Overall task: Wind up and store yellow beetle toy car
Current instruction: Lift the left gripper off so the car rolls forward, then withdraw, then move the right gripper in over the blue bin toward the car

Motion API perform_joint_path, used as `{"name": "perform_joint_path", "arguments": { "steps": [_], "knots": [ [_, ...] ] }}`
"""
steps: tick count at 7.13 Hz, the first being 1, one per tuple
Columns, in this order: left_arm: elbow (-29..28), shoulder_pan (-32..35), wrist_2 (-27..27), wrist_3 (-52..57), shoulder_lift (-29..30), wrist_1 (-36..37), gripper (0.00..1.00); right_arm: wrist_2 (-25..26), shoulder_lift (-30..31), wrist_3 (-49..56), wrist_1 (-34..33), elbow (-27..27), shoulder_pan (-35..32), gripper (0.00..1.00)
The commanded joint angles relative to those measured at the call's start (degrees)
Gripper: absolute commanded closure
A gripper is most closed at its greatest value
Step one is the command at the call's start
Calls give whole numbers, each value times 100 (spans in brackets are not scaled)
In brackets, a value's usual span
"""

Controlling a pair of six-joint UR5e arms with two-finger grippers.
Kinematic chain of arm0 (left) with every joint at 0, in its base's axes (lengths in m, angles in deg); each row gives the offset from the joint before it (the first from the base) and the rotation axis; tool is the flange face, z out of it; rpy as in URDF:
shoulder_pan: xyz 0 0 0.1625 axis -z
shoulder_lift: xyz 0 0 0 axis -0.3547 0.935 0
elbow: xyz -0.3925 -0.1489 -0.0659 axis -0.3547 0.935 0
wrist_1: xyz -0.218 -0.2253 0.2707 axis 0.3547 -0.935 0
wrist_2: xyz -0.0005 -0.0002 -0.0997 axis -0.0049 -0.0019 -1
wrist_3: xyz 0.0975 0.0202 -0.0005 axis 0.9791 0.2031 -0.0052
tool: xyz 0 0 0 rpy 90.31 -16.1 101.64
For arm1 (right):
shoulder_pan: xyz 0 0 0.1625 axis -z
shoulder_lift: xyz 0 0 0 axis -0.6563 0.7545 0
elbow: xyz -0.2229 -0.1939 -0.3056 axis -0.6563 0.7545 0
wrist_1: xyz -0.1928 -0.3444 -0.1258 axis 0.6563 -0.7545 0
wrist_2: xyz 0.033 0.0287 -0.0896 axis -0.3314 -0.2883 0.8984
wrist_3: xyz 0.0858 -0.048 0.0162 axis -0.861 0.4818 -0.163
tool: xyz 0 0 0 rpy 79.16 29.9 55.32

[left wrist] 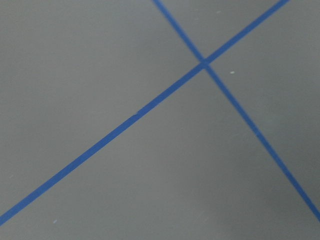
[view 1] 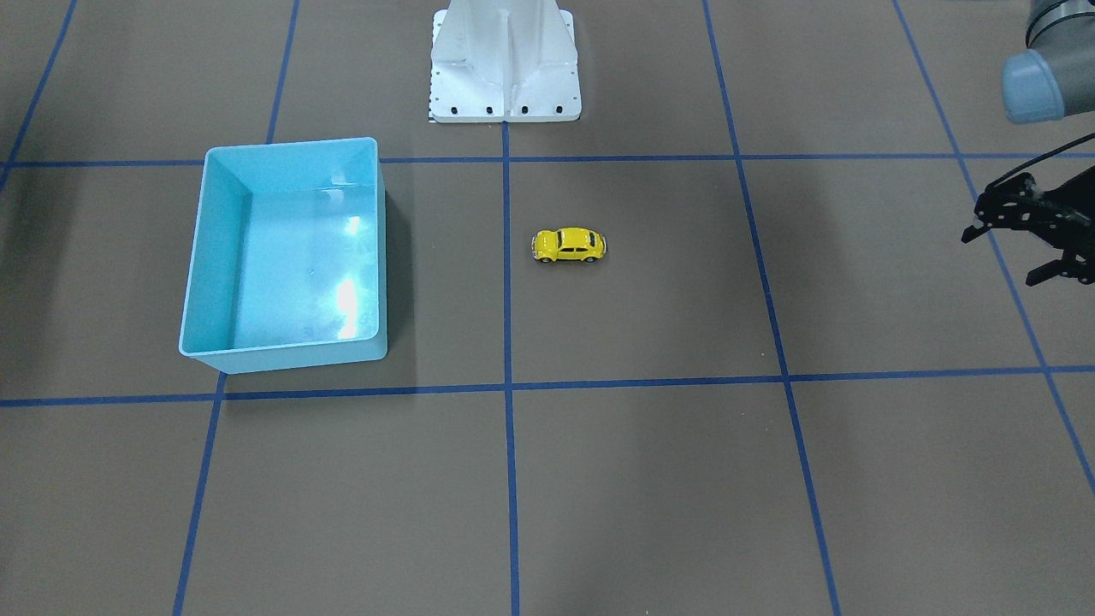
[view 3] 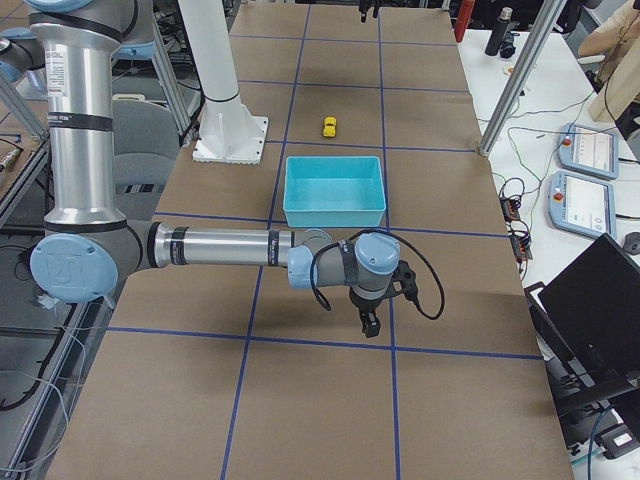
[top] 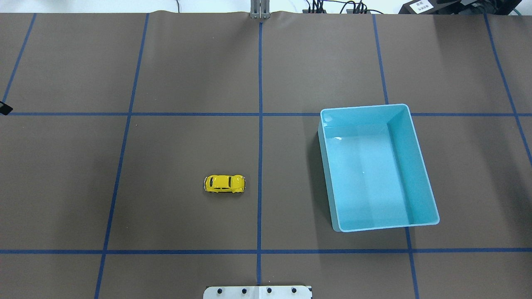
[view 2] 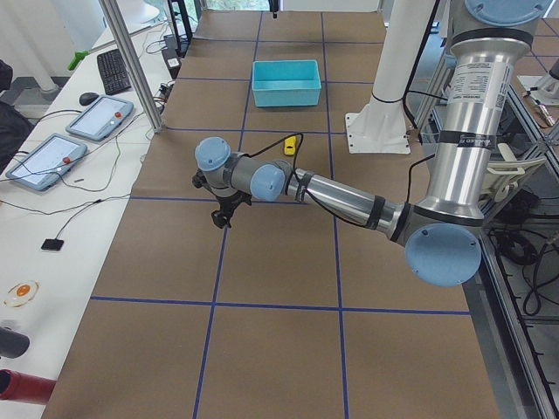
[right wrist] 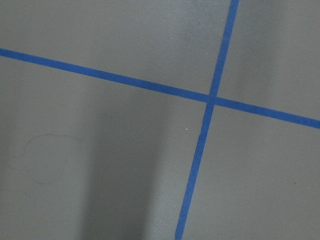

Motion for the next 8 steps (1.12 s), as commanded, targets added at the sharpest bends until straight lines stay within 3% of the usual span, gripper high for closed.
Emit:
{"name": "perform_joint_path", "arguments": {
  "steps": [1,2,3,5,7,8],
  "knots": [
    [-11,259,720,-567,-64,350,0,-316,-175,-64,58,-774,366,0],
    [-28,269,923,-561,-143,333,0,-300,-272,-91,109,-1031,882,0],
    [-72,356,925,-579,-178,351,0,-91,-795,-73,58,-1085,1618,0],
    [-240,846,873,-544,-475,324,0,715,-1437,-73,-73,-1244,2527,0],
    [-248,1207,864,-544,-739,316,0,1506,-3093,128,-2270,-1411,3229,0],
    [-222,1340,733,-544,-854,324,0,2137,-3729,251,-2881,-1463,3590,0]
  ]
}}
